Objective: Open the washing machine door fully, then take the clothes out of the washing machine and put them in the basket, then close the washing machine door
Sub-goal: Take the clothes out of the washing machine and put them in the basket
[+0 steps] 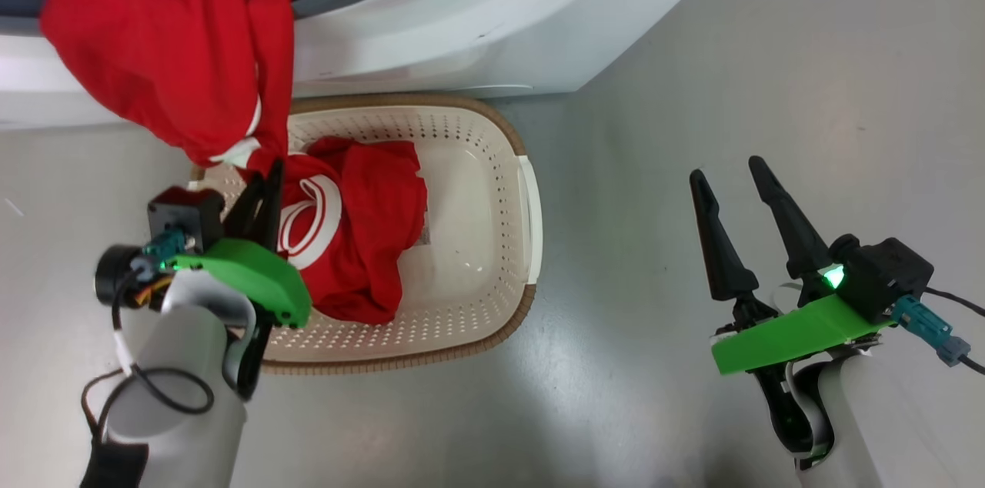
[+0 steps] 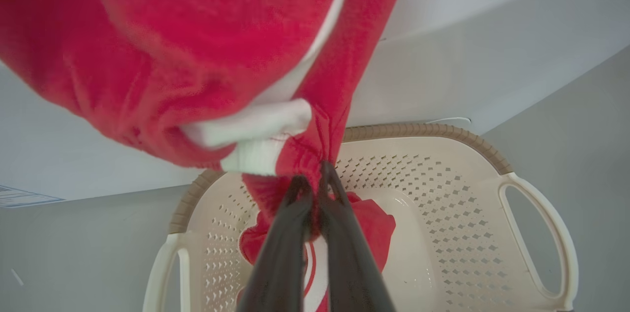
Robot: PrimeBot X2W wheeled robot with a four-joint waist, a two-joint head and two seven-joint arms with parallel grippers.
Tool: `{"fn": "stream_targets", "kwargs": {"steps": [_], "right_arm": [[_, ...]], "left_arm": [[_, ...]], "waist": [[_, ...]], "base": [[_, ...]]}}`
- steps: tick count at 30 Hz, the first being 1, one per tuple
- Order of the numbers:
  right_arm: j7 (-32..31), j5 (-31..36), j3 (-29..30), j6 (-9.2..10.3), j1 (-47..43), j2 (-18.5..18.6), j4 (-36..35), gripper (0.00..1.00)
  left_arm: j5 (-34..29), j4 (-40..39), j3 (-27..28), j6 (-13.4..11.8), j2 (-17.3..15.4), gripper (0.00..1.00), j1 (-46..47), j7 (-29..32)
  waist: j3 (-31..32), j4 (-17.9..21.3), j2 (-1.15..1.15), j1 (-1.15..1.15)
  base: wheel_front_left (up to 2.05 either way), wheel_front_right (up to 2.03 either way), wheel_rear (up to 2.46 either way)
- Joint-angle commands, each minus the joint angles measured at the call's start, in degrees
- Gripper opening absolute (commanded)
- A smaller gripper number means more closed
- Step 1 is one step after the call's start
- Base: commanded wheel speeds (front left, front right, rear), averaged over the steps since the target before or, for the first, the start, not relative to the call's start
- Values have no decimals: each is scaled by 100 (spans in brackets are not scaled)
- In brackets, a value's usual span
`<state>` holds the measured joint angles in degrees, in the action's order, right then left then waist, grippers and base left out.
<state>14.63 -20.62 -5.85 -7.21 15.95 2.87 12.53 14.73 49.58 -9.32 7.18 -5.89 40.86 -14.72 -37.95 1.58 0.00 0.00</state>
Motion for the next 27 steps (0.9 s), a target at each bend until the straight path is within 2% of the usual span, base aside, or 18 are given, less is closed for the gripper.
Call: {"fn": "stream_targets", "kwargs": {"steps": [1,5,7,10,11,13,21,27], "right_arm": [[37,-24,-140,-28,16,0,-136,100],[37,-33,-148,-28,58,0,-119,100],[37,-38,-151,-28,73,0,-106,100],[37,-40,-142,-28,82,0,-100,100],[37,-38,-138,-28,82,0,-99,100],[37,-31,-130,-28,78,0,-97,100],[37,13,-108,-28,67,0,-79,100],[37,54,-86,-28,48,0,-62,100]], "left_arm": [[38,52,89,31,-206,1,60,-28],[84,263,74,31,-229,6,262,-28],[101,317,69,31,-233,17,315,-28],[126,338,73,31,-234,49,349,-28],[130,334,77,31,-233,77,350,-28],[142,304,89,31,-231,99,340,-28],[222,139,109,31,-176,100,243,-28],[279,-290,146,31,-121,100,21,-28]], "waist": [[-66,24,0,0],[-99,42,0,0],[-99,47,0,0],[-85,43,0,0],[-77,39,0,0],[-65,29,0,0],[-6,-38,0,0],[80,-101,0,0]], "base": [[0,0,0],[0,0,0],[0,0,0],[0,0,0],[0,0,0],[0,0,0],[0,0,0],[0,0,0]]}}
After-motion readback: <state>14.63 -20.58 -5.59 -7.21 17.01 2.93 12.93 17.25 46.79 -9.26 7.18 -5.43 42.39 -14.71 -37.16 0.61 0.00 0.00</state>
